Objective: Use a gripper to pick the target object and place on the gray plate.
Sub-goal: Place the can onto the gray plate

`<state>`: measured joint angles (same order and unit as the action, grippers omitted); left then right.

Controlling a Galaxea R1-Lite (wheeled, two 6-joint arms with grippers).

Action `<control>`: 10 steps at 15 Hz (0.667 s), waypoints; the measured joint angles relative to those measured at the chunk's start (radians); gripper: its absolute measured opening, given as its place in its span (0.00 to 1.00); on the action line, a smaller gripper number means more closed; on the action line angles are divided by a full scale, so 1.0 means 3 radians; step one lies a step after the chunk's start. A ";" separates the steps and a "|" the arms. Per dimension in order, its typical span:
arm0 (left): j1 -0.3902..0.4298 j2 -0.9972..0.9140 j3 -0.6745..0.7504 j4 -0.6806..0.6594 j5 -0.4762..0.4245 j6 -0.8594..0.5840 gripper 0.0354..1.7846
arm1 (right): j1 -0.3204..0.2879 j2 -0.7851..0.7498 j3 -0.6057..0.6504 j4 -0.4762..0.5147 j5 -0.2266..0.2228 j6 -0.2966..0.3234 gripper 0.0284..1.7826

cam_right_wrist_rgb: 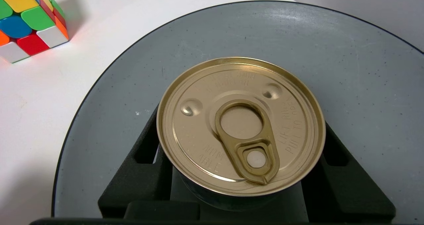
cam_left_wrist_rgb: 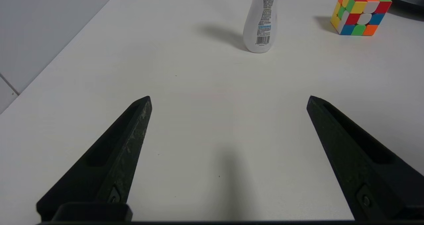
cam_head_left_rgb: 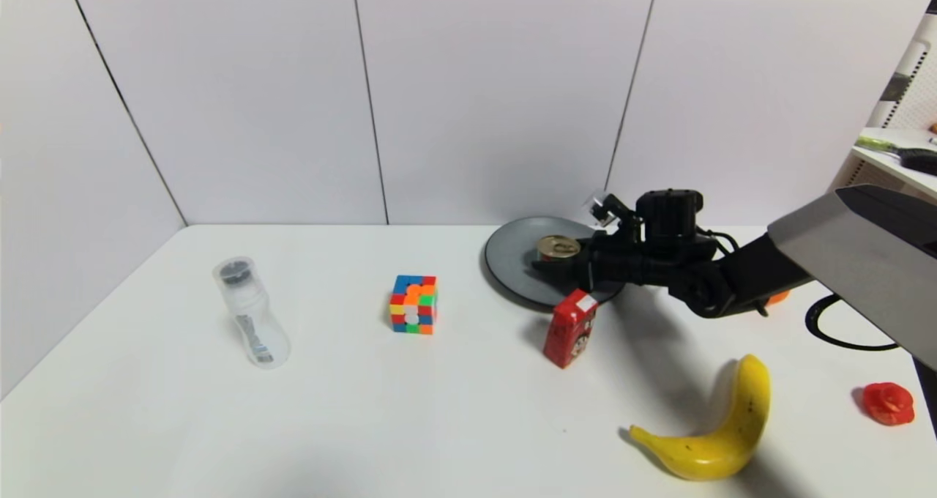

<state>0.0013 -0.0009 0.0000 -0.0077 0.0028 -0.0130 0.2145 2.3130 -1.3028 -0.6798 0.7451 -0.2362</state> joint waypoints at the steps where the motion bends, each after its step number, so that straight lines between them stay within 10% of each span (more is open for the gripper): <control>1: 0.0000 0.0000 0.0000 -0.0001 0.0000 0.0000 0.94 | 0.0000 -0.0005 0.0001 0.0002 -0.0003 0.0001 0.56; 10: 0.0000 0.0000 0.0000 -0.0001 -0.0001 0.0000 0.94 | 0.0001 -0.0035 0.0045 0.0006 -0.0001 0.0001 0.67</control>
<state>0.0013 -0.0009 0.0000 -0.0081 0.0023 -0.0130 0.2149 2.3023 -1.2891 -0.6779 0.7447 -0.2357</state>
